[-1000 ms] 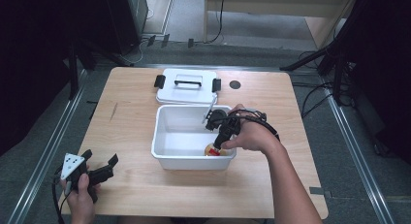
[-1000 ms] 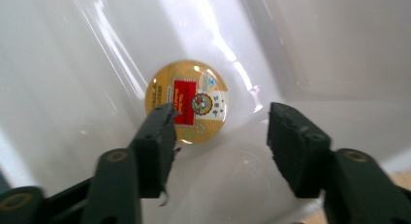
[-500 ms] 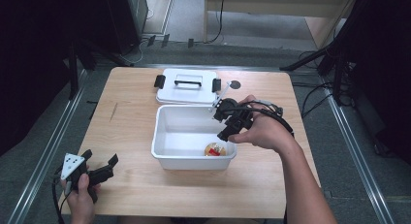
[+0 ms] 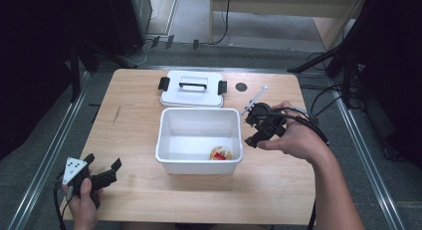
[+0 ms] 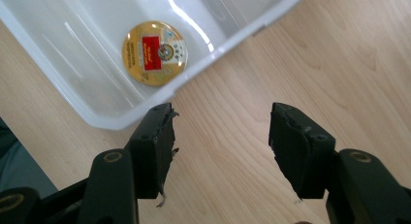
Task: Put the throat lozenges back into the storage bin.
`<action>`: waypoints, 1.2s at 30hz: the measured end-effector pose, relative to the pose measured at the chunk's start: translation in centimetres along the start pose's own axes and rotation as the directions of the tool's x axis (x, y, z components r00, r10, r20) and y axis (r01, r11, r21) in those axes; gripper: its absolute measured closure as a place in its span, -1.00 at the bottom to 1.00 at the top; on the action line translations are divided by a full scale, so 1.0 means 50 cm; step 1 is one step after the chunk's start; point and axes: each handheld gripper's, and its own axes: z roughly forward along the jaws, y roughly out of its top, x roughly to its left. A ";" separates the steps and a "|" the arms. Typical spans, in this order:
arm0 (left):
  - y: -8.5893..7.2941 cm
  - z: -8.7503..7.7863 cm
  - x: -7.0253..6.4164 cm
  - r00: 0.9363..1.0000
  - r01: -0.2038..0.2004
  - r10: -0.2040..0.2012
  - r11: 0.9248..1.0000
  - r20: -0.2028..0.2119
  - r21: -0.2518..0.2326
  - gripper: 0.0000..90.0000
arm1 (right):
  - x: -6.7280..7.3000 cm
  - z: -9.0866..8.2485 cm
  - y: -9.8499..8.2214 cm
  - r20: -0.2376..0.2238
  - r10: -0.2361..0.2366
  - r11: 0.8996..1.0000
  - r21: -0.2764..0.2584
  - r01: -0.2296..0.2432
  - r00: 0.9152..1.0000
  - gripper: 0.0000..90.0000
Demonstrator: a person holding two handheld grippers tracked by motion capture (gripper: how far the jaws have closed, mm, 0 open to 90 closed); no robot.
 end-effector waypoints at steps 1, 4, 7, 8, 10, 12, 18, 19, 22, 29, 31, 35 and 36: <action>0.000 0.000 0.000 1.000 -0.002 0.002 1.000 0.000 0.000 -1.00 | -0.003 0.002 -0.006 -0.001 0.005 1.000 0.003 -0.005 1.000 -0.05; 0.000 -0.001 0.000 1.000 -0.004 0.004 1.000 -0.001 0.003 -1.00 | -0.013 0.014 -0.029 -0.006 0.032 0.999 0.011 -0.032 0.999 -0.09; 0.000 -0.001 0.000 1.000 -0.003 0.003 1.000 -0.001 0.003 -1.00 | -0.021 0.027 -0.049 -0.006 0.064 0.998 0.017 -0.064 0.998 -0.17; 0.000 -0.001 0.000 1.000 -0.003 0.003 1.000 -0.001 0.003 -1.00 | -0.024 0.033 -0.058 0.003 0.074 0.997 0.021 -0.074 0.997 -0.22; 0.000 -0.001 0.000 1.000 -0.003 0.003 1.000 -0.001 0.002 -1.00 | -0.030 0.042 -0.071 0.018 0.085 0.996 0.020 -0.086 0.996 -0.30; 0.000 -0.001 0.000 1.000 -0.002 0.002 1.000 -0.001 0.001 -1.00 | -0.035 0.052 -0.087 0.048 0.109 0.994 0.016 -0.110 0.993 -0.40; 0.000 -0.001 0.000 1.000 -0.003 0.003 1.000 -0.002 0.002 -1.00 | -0.047 0.078 -0.131 0.076 0.189 0.982 -0.014 -0.189 0.979 -0.71; 0.000 -0.001 0.000 1.000 -0.003 0.003 1.000 -0.001 0.002 -1.00 | -0.049 0.081 -0.139 0.079 0.205 0.979 -0.027 -0.204 0.975 -0.71; 0.000 -0.001 0.000 1.000 -0.001 0.001 1.000 -0.001 0.000 -1.00 | -0.056 0.095 -0.163 0.069 0.261 0.964 -0.079 -0.256 0.963 -0.89; 0.000 -0.001 0.000 1.000 -0.005 0.005 1.000 -0.005 0.005 -1.00 | -0.057 0.133 -0.231 0.111 0.381 0.904 -0.254 -0.345 0.918 -1.00; 0.000 0.000 0.000 1.000 -0.003 0.003 1.000 -0.006 0.003 -1.00 | -0.057 0.142 -0.253 0.124 0.426 0.876 -0.306 -0.373 0.896 -1.00; 0.000 -0.001 -0.001 1.000 -0.005 0.005 1.000 -0.007 0.005 -1.00 | -0.059 0.161 -0.309 0.115 0.514 0.803 -0.414 -0.430 0.850 -1.00; 0.000 -0.001 -0.001 1.000 -0.005 0.005 1.000 -0.008 0.006 -1.00 | -0.060 0.166 -0.327 0.109 0.536 0.780 -0.444 -0.441 0.837 -1.00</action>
